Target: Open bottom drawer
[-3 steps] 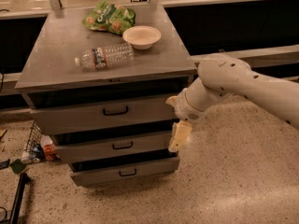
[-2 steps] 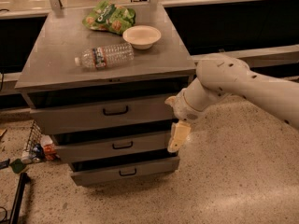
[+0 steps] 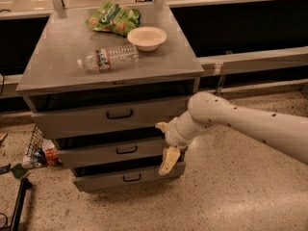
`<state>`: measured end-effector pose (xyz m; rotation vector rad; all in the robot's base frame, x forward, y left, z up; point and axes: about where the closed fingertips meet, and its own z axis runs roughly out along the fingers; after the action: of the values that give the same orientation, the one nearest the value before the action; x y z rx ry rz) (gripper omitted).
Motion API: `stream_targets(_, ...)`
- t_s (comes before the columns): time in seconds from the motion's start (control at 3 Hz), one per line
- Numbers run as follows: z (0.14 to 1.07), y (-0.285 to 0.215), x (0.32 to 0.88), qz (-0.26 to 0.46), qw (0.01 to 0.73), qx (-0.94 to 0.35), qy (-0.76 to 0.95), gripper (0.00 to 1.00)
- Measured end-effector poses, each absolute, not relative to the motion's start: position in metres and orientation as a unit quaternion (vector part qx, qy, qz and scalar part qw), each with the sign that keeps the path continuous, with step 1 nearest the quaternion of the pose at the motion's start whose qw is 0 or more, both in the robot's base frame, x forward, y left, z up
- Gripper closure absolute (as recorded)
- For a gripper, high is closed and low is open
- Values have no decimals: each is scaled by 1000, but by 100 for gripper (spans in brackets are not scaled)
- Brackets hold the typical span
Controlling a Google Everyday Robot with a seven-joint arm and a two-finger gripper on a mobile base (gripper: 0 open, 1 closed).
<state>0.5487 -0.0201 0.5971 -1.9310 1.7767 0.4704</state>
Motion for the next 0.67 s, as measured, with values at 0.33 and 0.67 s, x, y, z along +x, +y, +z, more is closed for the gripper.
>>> stream_targets(0.33,516,6,547,189,235,-738,604,0)
stream_targets(0.67,471,13,539,200,217,-757,583,0)
